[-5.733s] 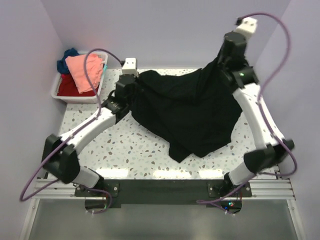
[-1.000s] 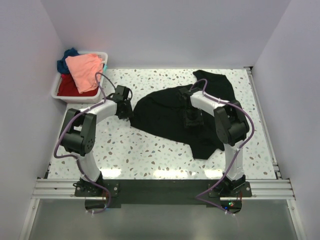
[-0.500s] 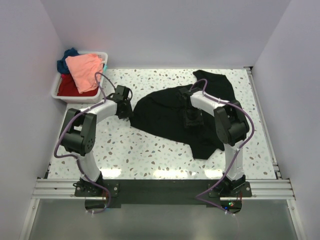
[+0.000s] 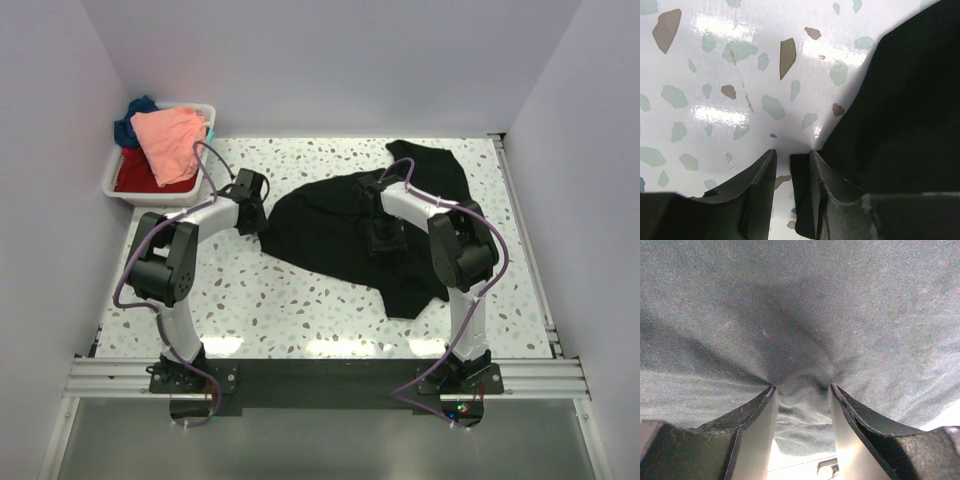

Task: Fold and stack the t-shirts
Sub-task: Flatten the tshirt out

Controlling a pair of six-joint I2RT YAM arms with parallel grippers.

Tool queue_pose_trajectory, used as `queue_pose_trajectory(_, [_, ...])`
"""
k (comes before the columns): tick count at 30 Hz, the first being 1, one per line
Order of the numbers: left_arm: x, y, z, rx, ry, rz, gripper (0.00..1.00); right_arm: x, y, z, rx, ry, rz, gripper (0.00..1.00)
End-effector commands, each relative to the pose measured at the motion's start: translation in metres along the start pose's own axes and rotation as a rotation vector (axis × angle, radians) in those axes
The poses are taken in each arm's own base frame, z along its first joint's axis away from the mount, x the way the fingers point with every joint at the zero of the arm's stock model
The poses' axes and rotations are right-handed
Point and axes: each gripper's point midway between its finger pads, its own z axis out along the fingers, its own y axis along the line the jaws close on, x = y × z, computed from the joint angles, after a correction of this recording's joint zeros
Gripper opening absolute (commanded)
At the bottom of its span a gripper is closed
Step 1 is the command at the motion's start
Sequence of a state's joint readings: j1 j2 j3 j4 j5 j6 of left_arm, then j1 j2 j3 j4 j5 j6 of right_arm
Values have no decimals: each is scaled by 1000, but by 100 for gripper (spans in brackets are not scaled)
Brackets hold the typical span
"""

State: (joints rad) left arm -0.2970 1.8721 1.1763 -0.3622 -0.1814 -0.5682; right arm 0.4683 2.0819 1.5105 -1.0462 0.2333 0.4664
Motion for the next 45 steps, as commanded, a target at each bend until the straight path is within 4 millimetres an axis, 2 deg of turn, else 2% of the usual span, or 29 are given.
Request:
queue_pose_trajectory(1, [1,1,4,-25,9,-9,38,-15,8,30,-3,-48,35,50])
queue_pose_trajectory(12, [23,-22,-1,-7,78,162,37,-15,9,32,-5,-45,46,50])
queue_pose_trajectory(17, [35,-21,-4,-45,106,201,36,-14,10,32,-11,-46,49,49])
queue_pose_trajectory(20, [40,-16,-5,-66,122,200,24,-13,10,33,-10,-45,54,49])
queue_pose_trajectory(21, [42,-14,-5,-73,124,198,16,-13,10,33,-10,-45,54,49])
queue_pose_trajectory(24, [44,-11,-5,-83,128,195,0,-12,10,35,-12,-42,57,47])
queue_pose_trajectory(27, [43,-9,-10,-92,119,181,0,-13,10,35,-11,-44,54,46])
queue_pose_trajectory(33, [37,12,-30,-167,66,164,0,-15,11,34,-14,-46,49,45])
queue_pose_trajectory(37, [38,35,-46,-254,33,144,0,-19,13,34,-15,-52,44,45])
queue_pose_trajectory(41, [30,57,-69,-336,-39,101,0,-22,14,34,-21,-52,42,45])
queue_pose_trajectory(45, [27,63,-75,-360,-74,57,0,-22,15,34,-21,-51,31,45])
